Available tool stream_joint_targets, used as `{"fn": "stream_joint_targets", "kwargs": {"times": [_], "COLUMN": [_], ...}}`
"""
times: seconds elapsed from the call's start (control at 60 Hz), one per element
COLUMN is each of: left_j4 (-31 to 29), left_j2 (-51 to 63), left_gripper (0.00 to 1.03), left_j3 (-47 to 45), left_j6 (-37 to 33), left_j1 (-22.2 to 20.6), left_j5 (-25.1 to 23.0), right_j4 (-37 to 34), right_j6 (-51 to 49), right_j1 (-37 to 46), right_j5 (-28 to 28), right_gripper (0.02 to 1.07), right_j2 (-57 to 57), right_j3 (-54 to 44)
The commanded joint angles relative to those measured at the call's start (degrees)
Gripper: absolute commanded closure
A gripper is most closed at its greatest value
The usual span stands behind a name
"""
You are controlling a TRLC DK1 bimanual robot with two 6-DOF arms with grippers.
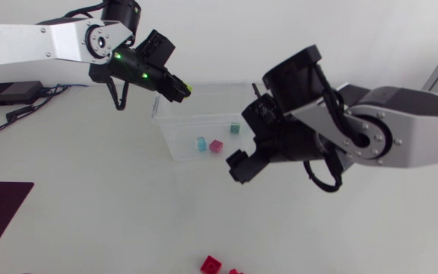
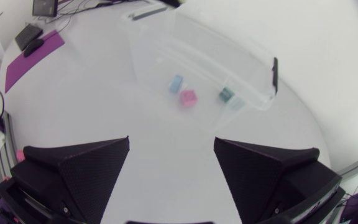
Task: Pick up the duplo bricks and place them in the container
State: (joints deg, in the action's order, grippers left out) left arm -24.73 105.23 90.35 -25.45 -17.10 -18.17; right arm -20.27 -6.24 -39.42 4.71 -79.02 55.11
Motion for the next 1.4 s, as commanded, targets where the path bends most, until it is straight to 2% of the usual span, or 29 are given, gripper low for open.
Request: {"fn": "stream_joint_targets", "kwargs": {"times": [0.0,0.017,0.05,0.083,0.133,0.283,0.383,0.4,0.483,0.533,0.683,0.817,0.95,1.083,1.1,1.2,1.383], "left_j4": [0.6,0.5,0.6,0.6,0.6,-2.5,-7.2,-10.1,-15.6,-19.5,-23.4,-24.0,-28.1,-29.3,-29.3,-30.2,-33.0], "left_j2": [4.4,5.0,6.2,6.7,6.7,3.4,0.2,-1.2,-4.6,-7.9,-16.3,-22.6,-25.9,-27.3,-27.6,-28.2,-28.3], "left_gripper": [0.71,0.64,0.35,0.18,0.05,0.05,0.05,0.05,0.05,0.05,0.05,0.05,0.05,0.05,0.05,0.05,0.05], "left_j3": [4.2,4.7,5.3,5.5,5.5,5.5,4.9,4.7,3.1,0.1,-11.2,-19.8,-26.1,-32.5,-34.9,-38.8,-42.5], "left_j6": [1.7,1.8,1.8,1.6,1.2,0.6,-1.5,-3.3,-6.2,-9.7,-14.9,-17.4,-18.6,-18.5,-18.4,-18.2,-16.6], "left_j1": [-0.3,-0.3,-0.3,-0.3,-0.1,0.9,1.8,2.1,2.5,3.0,3.1,3.3,3.0,0.9,-0.7,-3.4,-8.6], "left_j5": [0.8,0.9,1.7,2.4,2.4,2.4,2.4,2.4,2.5,2.7,7.1,9.5,10.7,12.3,13.4,15.0,15.7], "right_j4": [-2.6,-3.5,-5.0,-6.1,-8.2,-12.9,-15.1,-15.2,-16.7,-17.8,-18.8,-19.5,-19.7,-18.9,-18.6,-18.5,-17.7], "right_j6": [-0.7,-0.7,-0.7,-0.7,-0.8,-1.6,-1.6,-1.6,-1.6,-1.5,-1.4,-1.0,-0.1,0.7,0.7,0.6,0.3], "right_j1": [-2.8,-3.7,-5.1,-6.0,-7.6,-11.6,-15.1,-15.3,-17.6,-18.8,-20.8,-22.5,-25.2,-26.8,-26.8,-26.8,-26.8], "right_j5": [-0.1,-0.1,-0.4,-0.6,-1.4,-1.9,-1.9,-1.9,-1.9,-1.9,-2.0,-2.0,-2.1,-3.0,-3.4,-3.5,-4.7], "right_gripper": [0.08,0.08,0.08,0.08,0.08,0.08,0.08,0.08,0.09,0.09,0.13,0.13,0.13,0.2,0.23,0.26,0.45], "right_j2": [1.6,1.8,1.8,1.8,1.8,0.4,-2.2,-2.5,-5.3,-6.8,-9.0,-9.0,-10.5,-13.5,-14.0,-14.5,-16.9], "right_j3": [-3.8,-4.6,-5.5,-6.2,-7.2,-8.4,-8.7,-8.7,-8.7,-8.7,-8.7,-8.4,-8.2,-7.5,-7.3,-6.8,-5.7]}}
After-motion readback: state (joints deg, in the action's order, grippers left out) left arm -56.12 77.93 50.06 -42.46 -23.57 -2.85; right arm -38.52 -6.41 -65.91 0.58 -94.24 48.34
